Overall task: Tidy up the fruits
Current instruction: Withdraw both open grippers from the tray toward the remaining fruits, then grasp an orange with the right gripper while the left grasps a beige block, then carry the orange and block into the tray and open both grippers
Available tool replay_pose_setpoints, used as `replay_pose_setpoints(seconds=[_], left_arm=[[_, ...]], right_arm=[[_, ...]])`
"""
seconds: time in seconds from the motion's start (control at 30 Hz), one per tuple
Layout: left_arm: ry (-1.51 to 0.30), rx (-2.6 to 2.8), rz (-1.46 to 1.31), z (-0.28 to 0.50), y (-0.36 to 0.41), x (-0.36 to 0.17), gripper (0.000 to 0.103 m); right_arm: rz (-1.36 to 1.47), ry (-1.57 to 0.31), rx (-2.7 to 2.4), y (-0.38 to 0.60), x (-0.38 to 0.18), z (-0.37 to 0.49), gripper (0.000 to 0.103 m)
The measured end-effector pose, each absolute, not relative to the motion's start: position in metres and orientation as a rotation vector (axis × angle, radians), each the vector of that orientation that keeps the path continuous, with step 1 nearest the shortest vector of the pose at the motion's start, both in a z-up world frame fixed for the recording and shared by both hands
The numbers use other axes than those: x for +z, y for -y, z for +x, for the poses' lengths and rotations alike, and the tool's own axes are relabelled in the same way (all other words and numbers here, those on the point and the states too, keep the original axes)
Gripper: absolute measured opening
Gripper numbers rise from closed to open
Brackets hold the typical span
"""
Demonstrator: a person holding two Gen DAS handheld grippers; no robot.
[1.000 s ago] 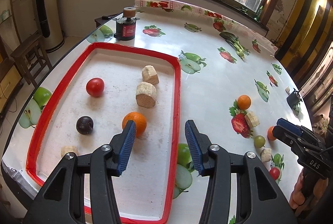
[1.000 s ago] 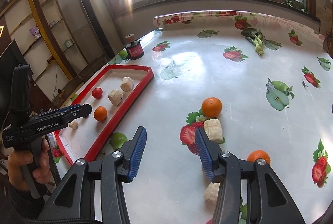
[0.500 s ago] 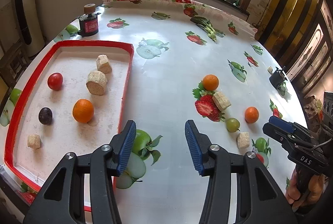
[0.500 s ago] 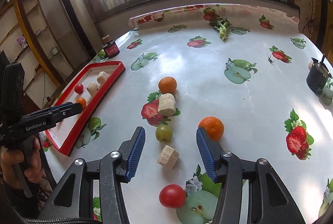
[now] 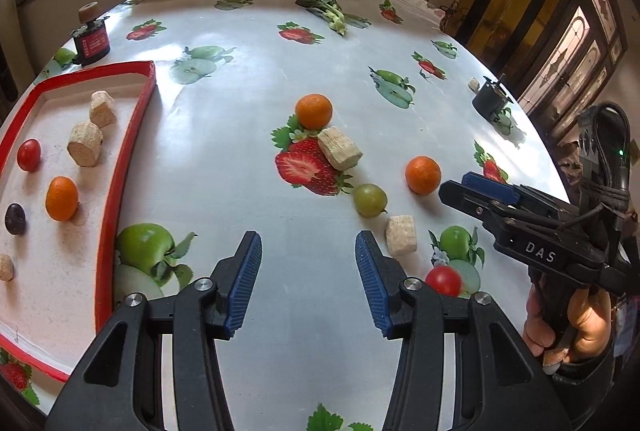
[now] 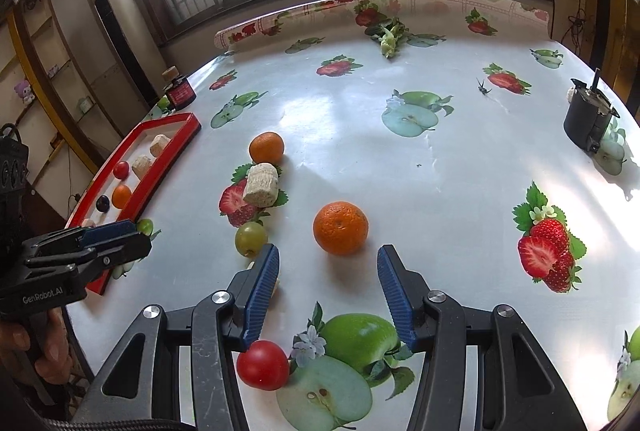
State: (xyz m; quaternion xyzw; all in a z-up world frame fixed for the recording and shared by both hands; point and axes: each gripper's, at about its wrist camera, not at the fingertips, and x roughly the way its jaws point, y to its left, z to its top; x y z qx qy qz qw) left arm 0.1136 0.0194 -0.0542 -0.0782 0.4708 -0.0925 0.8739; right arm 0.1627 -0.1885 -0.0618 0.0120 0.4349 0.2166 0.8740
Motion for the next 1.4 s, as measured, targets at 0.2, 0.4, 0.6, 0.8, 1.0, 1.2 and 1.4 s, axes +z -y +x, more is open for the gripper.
replay_pose_setpoints(seconds=[0.2,0.4,0.6,0.8,1.0,1.2,1.4], left_arm=[[-1.023,-0.256,-0.141,0.122,0.011,-0.064,0.047],[-1.065,-0.308,-0.135,0.131,0.032,-0.074,0.047],[-1.065,-0.334,-0.136,0.143,0.046,-0.085,0.047],[-1.062,-0.338,-0.143,0.149,0.041,-0.087,0.021],[-1.045,-0.321,-0.150,0.138,0.026,-0.082,0.021],[-1.016,-0.291,-0.177,0.130,0.006,-0.073,0.022],[-0.986,-0.253,-0.204,0.121,-0.018,-0.065,0.022]], right_arm=[[0.009,-0.944,0.466,0.185,-0.074,0.188,0.053],[0.028,-0.974,0.498,0.182,-0.084,0.205,0.053],[0.034,-0.987,0.534,0.181,-0.090,0.211,0.037],[0.050,-0.945,0.511,0.193,-0.077,0.205,0.037],[0.066,-0.921,0.503,0.197,-0.066,0.199,0.037],[0.060,-0.914,0.519,0.189,-0.060,0.192,0.037],[0.045,-0.906,0.541,0.176,-0.055,0.181,0.037]])
